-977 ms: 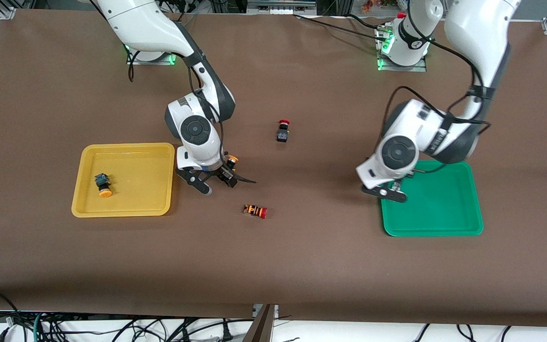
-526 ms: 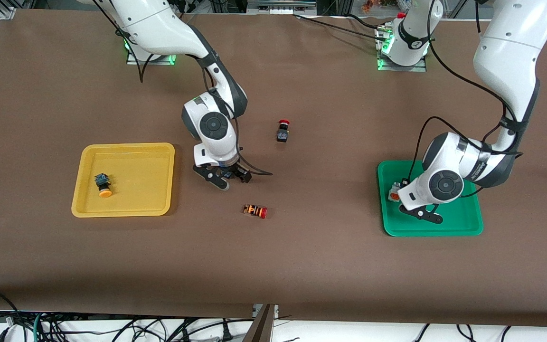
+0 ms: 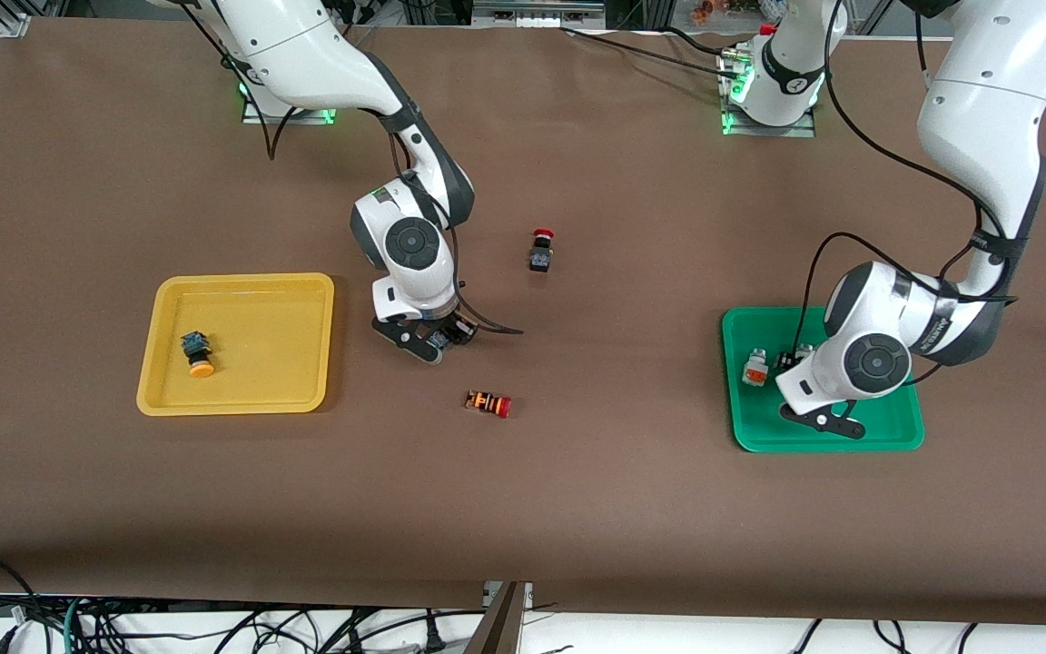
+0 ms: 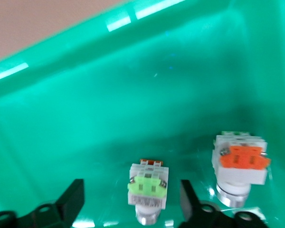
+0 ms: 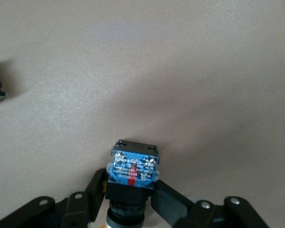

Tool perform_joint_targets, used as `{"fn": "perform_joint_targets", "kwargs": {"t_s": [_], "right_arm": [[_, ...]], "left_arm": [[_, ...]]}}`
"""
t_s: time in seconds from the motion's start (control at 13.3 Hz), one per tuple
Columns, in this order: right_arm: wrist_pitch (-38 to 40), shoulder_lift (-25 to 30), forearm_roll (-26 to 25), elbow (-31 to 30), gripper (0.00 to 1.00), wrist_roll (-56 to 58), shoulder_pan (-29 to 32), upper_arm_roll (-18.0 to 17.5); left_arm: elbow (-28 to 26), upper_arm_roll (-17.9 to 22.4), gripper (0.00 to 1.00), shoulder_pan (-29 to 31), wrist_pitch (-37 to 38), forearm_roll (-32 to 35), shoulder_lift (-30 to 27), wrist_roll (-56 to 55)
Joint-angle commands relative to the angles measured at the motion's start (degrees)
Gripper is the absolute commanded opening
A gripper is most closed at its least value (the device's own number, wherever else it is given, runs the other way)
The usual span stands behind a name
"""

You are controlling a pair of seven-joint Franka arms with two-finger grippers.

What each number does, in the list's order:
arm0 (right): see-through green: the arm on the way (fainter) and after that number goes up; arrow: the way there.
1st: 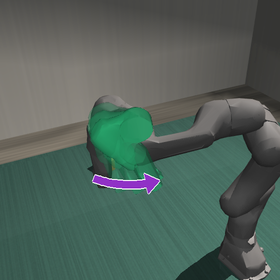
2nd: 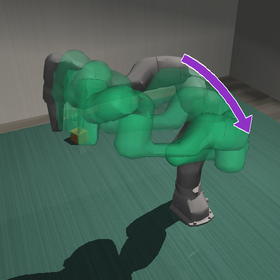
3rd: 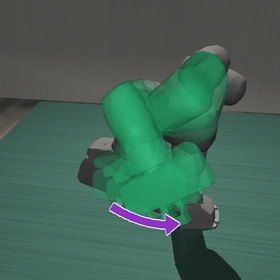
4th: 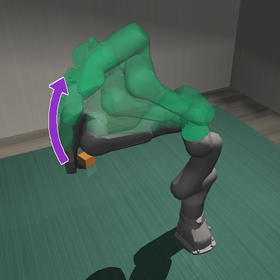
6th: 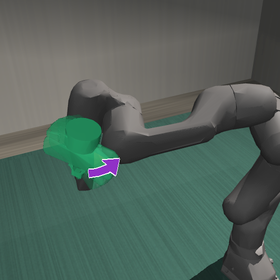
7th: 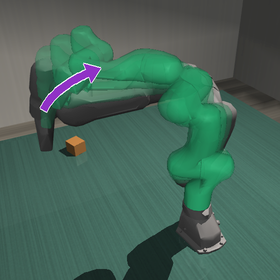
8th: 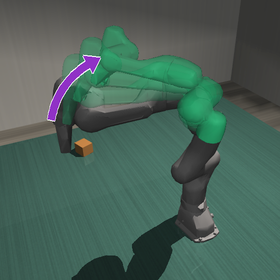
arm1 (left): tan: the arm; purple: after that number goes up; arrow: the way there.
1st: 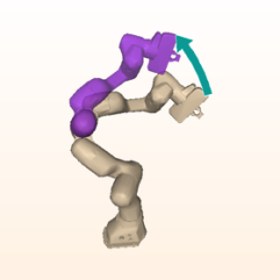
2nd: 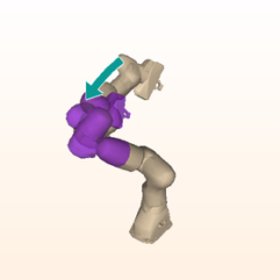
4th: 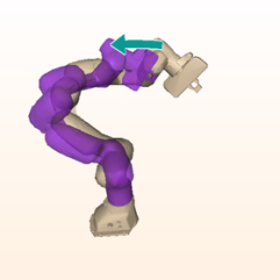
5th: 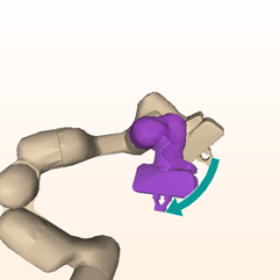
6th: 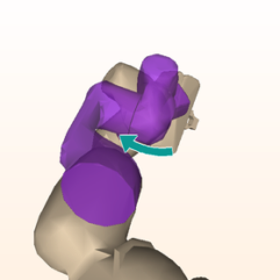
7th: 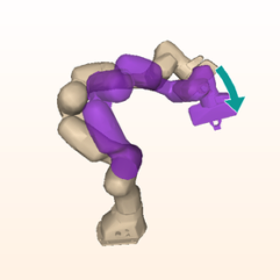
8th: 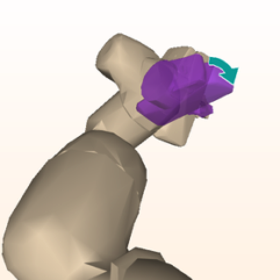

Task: Place green and yellow buttons in trays
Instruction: 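Lower the green-topped button into the green tray and open the left gripper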

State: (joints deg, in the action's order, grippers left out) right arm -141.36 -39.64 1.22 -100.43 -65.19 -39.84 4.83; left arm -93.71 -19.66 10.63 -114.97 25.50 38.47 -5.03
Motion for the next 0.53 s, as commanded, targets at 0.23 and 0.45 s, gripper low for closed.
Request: {"fn": "perform_joint_targets", "kwargs": {"t_s": [0.23, 0.45], "right_arm": [[3.1, 2.3, 0.3, 0.8, 0.0, 14.2, 3.8, 1.8], [8.7, 4.9, 0.7, 0.8, 0.0, 29.3, 6.7, 5.4]], "left_arm": [[17.6, -1.7, 1.0, -0.3, 25.1, -12.3, -8.4, 0.5], [24.8, -1.9, 1.0, -1.6, 33.9, -12.6, -10.3, 0.0]]}}
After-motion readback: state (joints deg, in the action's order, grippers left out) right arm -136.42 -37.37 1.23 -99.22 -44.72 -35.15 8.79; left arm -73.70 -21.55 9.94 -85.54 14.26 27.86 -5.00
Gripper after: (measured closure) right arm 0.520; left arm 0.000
